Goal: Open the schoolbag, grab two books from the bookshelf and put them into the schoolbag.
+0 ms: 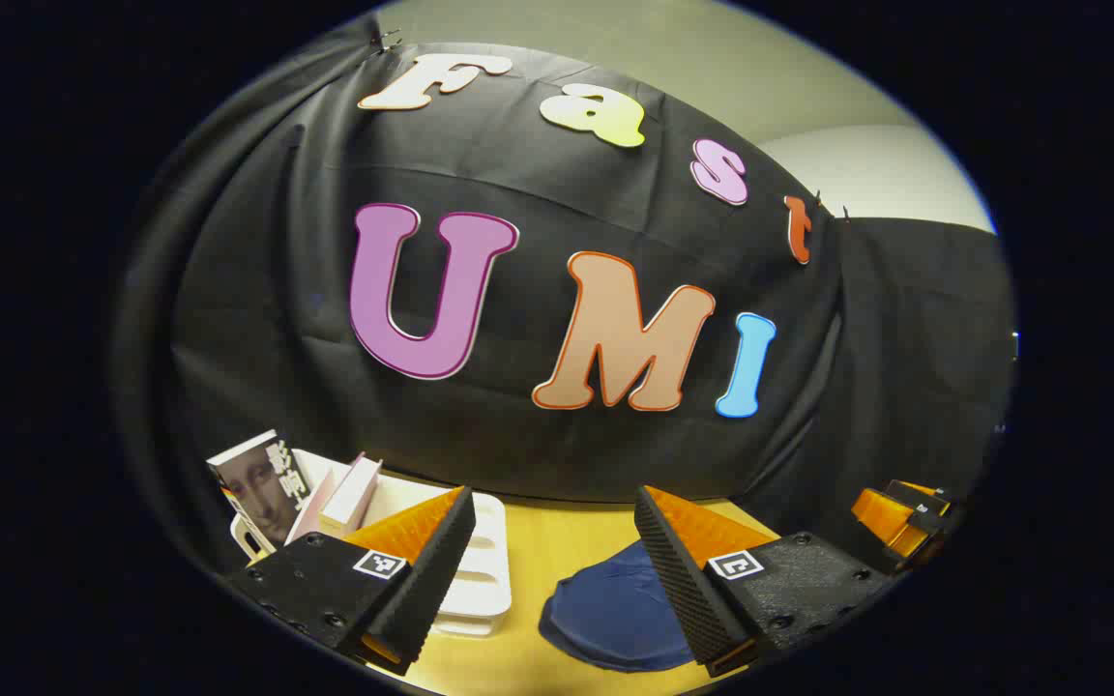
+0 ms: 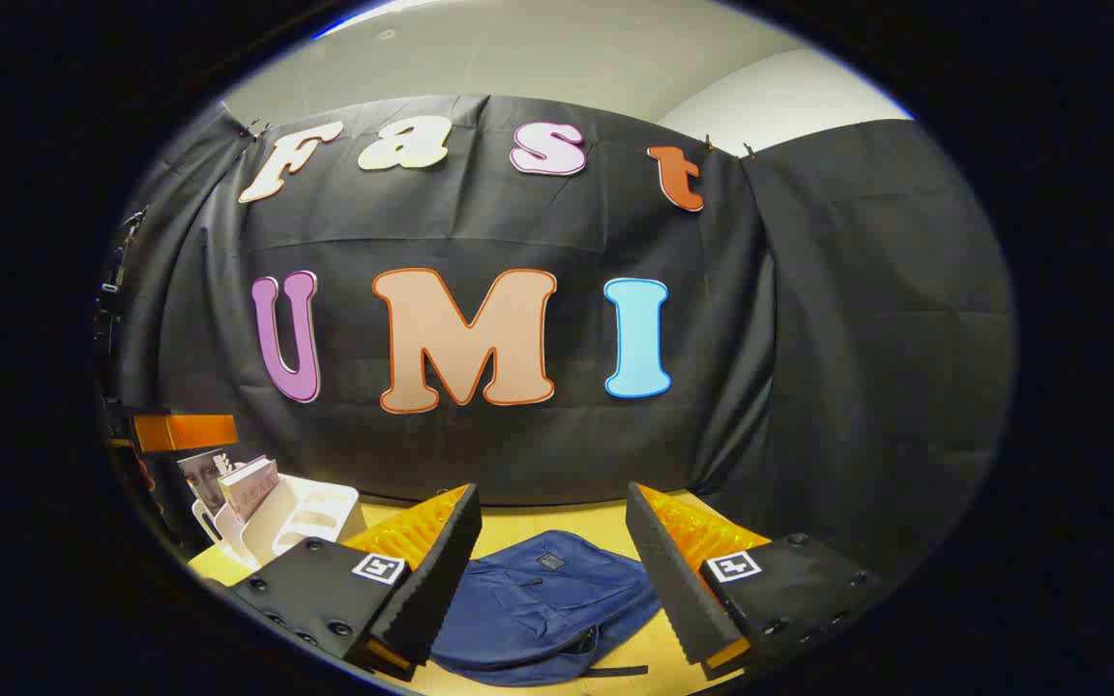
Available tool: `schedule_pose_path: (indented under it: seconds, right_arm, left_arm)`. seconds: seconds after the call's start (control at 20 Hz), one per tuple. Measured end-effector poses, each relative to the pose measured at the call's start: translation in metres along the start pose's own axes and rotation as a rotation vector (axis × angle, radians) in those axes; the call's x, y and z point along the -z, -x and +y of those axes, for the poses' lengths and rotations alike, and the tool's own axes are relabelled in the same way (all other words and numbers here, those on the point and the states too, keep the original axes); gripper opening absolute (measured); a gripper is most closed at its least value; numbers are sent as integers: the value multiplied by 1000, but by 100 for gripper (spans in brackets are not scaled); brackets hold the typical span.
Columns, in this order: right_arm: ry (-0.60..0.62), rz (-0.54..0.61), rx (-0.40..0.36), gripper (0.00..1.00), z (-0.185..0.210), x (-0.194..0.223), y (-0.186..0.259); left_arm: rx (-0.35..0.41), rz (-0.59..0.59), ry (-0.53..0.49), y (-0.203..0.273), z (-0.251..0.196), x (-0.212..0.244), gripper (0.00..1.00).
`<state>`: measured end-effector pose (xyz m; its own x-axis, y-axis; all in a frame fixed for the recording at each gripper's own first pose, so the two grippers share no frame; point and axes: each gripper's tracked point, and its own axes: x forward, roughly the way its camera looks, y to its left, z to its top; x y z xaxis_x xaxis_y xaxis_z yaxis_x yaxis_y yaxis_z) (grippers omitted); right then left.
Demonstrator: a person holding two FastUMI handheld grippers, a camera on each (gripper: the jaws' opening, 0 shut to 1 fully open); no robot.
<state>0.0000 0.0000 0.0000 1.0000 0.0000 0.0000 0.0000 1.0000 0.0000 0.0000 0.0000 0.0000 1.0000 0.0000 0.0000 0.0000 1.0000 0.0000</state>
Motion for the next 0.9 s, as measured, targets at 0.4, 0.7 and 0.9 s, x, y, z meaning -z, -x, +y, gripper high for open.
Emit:
schedule_pose_path:
  seconds: [0.4,0.7,0.9]
  right_arm:
    - [32,22,28,96,-9,8,9]
    - [56,36,47,97,-13,15,13]
    - [102,63,35,97,-13,28,16]
  left_arm:
    - [23,26,0,-5,-8,9,97]
    - [71,61,-4,5,-18,22,97]
    - [56,60,-30,11,-13,22,97]
